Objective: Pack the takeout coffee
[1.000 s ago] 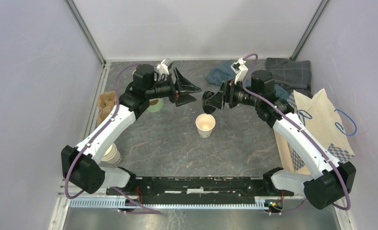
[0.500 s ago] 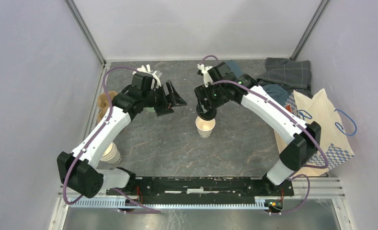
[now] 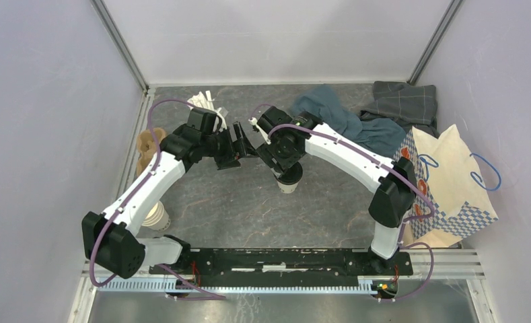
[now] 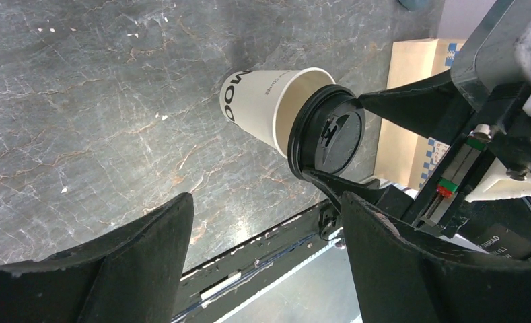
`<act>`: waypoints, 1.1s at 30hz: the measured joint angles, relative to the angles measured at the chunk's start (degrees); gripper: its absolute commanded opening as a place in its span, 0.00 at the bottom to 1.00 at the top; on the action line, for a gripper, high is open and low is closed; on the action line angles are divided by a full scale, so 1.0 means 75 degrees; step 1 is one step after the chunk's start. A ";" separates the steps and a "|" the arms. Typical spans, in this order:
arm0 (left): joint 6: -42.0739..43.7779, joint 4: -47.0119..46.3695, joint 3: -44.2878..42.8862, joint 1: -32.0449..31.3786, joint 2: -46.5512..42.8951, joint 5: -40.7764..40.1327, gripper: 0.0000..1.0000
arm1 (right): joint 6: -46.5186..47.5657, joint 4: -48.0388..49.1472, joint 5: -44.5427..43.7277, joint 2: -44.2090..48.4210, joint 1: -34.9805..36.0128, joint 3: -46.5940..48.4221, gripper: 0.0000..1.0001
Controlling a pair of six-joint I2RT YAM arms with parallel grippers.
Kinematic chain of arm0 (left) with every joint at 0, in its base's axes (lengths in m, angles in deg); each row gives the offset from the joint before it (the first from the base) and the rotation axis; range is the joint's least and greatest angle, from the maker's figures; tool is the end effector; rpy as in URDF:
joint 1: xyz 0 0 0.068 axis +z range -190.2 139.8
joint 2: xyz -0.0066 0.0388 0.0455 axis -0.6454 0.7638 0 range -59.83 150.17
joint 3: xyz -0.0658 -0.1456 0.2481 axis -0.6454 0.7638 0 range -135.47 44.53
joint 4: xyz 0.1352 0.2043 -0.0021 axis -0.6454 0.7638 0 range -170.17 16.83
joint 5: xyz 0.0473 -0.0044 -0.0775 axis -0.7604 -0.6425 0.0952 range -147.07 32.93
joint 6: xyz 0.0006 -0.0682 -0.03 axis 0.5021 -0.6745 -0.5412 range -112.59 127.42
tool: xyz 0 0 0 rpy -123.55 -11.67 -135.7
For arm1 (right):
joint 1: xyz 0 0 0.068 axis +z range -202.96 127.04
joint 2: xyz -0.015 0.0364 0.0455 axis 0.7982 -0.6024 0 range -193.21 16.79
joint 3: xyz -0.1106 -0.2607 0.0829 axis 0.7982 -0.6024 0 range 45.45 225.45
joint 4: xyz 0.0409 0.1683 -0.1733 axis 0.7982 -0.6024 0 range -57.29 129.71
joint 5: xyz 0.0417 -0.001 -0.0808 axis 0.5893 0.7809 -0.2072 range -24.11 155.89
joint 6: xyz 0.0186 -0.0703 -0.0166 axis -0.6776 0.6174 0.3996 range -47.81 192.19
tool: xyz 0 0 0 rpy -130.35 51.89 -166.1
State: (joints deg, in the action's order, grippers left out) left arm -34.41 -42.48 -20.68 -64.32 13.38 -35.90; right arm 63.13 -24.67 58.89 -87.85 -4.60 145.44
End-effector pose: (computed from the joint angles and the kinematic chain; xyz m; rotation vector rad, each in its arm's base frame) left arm 0.2309 -0.1280 0.3214 -0.1983 2.5195 -0.9534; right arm 0.2535 0.2735 0.3053 -0.8990 2.6110 0.0972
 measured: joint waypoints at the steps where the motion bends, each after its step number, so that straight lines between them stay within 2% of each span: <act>1: 0.0038 0.0044 0.0003 0.0003 -0.0003 -0.0017 0.87 | 0.0009 -0.0017 -0.0035 -0.0044 0.0023 0.0023 0.74; 18: 0.0262 0.0163 0.0085 0.0006 -0.0254 -0.0023 0.87 | 0.0125 -0.0175 -0.0291 -0.0318 0.0041 0.0297 0.76; 33: 0.0280 0.0166 0.0149 0.0006 -0.0271 -0.0029 0.87 | 0.0134 -0.0102 -0.0280 -0.0318 0.0038 -0.0020 0.76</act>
State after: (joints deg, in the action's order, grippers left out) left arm -32.31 -41.23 -19.56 -64.27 11.35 -36.12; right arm 64.13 -25.43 56.79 -90.23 -4.32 145.28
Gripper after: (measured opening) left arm 0.867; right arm 0.795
